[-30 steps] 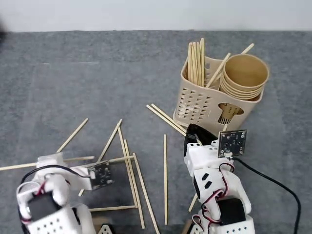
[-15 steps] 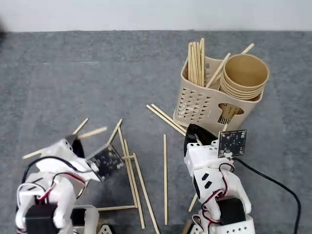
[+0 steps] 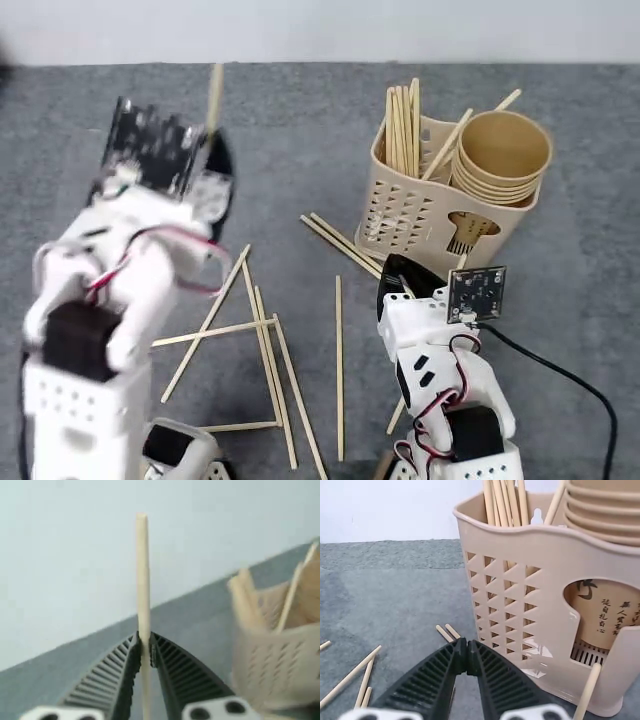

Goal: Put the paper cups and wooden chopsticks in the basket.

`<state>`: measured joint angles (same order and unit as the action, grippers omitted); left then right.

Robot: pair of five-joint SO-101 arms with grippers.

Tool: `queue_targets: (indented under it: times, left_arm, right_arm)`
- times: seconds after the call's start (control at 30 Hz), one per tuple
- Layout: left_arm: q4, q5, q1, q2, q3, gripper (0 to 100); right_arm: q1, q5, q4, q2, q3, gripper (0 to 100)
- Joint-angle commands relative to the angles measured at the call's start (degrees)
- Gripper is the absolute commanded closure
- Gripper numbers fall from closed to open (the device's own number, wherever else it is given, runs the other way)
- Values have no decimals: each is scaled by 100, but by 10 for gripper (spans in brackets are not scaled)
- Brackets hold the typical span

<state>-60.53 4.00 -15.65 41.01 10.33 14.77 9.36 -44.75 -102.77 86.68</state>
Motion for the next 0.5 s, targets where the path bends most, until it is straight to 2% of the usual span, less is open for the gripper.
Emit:
queue_targets:
  times: [0.0, 0.17, 0.47]
  left_arm:
    - [1152, -519, -519, -475, -365, 987]
    - [2514, -1073, -923, -1081, -365, 987]
    - [4035, -1899, -1081, -1996, -382, 987]
  right_arm:
    - [4, 44, 145, -48, -44, 987]
    - [22, 44, 145, -48, -26, 987]
    - [4, 18, 145, -48, -26, 987]
